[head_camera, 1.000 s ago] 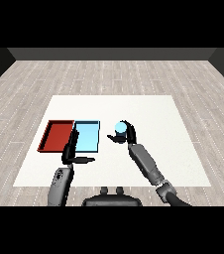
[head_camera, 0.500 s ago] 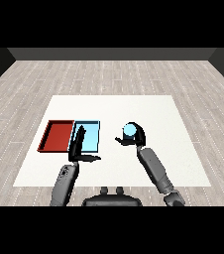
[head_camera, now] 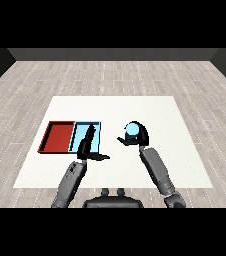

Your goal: Pick the blue can and put it in the blue box

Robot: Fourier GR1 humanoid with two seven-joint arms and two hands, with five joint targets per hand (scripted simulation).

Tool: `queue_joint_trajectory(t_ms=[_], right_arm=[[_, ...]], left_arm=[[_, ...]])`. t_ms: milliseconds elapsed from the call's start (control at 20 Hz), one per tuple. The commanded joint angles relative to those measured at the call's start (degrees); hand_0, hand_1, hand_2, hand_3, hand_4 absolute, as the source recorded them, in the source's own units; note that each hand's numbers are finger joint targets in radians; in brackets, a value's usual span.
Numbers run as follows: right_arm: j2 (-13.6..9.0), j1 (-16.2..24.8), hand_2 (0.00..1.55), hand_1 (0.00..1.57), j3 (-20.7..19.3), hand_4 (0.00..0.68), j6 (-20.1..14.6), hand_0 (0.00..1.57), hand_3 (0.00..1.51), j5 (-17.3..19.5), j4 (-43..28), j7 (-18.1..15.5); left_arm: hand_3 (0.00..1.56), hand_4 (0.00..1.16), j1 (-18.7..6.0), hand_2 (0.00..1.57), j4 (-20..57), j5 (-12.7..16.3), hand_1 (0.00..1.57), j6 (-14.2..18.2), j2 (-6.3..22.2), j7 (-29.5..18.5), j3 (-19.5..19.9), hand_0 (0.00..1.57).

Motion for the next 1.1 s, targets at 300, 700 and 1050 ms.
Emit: queue_joint_trajectory(t_ms=[300, 700, 1050], right_arm=[[3.9, -0.1, 1.47, 1.45, 0.7, 0.547, 1.6, 1.45, 1.38, 1.8, -1.6, 0.3], [4.0, -1.9, 1.46, 1.43, 4.6, 0.558, -2.1, 1.43, 1.37, 0.9, -1.9, 1.9], [4.0, -1.8, 1.47, 1.45, 3.6, 0.553, 1.3, 1.45, 1.37, -0.2, -1.0, 0.7]], left_arm=[[0.00, 0.00, -3.1, 0.00, 5.8, 2.2, 0.00, 1.4, 0.0, -2.6, -4.1, 0.00], [0.00, 0.00, -8.8, 0.00, 14.3, 5.7, 0.00, 7.1, 0.0, -4.6, -8.1, 0.00], [0.00, 0.00, -10.0, 0.00, 16.4, 10.0, 0.00, 10.7, 0.0, -4.0, -13.6, 0.00]])
